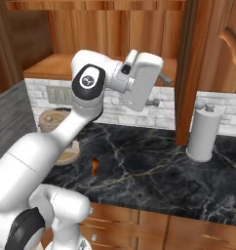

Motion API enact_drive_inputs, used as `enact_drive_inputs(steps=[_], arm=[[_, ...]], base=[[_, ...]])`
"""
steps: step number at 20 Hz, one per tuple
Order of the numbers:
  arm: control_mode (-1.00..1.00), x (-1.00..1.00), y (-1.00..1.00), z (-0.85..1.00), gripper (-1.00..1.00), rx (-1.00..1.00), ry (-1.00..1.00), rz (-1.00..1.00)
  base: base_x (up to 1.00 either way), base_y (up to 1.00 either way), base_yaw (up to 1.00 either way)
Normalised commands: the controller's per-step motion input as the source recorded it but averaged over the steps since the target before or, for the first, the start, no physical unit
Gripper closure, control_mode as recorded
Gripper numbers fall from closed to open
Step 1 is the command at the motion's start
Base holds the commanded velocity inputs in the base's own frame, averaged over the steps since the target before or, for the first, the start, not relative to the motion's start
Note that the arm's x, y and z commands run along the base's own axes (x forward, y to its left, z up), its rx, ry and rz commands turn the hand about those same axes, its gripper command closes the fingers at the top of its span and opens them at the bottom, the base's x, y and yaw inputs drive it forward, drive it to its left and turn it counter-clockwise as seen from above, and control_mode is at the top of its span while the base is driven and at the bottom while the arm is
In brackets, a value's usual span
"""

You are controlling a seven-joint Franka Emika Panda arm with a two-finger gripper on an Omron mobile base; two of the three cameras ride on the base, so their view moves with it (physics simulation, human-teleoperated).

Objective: Retrieve the tupperware from the cabinet, then place the raw meat into the tupperware to avoid contamination.

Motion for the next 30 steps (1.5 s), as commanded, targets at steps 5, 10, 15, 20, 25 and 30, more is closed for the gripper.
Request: enact_drive_inputs(steps=[5,10,15,20,25,30], arm=[[-1.00,0.05,0.87,0.00,-1.00,0.00,0.00,0.11],[-1.00,0.24,0.87,0.04,-1.00,-0.01,0.00,0.30],[-1.00,0.22,0.66,0.10,-1.00,0.00,0.00,0.36],[-1.00,0.21,0.60,0.20,-1.00,0.00,0.00,0.42],[-1.00,0.33,0.62,0.03,-1.00,0.00,0.01,0.38],[-1.00,0.61,0.61,0.01,-1.00,-0.01,0.09,0.21]], base=[[0.00,0.00,0.00],[0.00,0.00,0.00],[0.00,0.00,0.00],[0.00,0.00,0.00],[0.00,0.00,0.00],[0.00,0.00,0.00]])
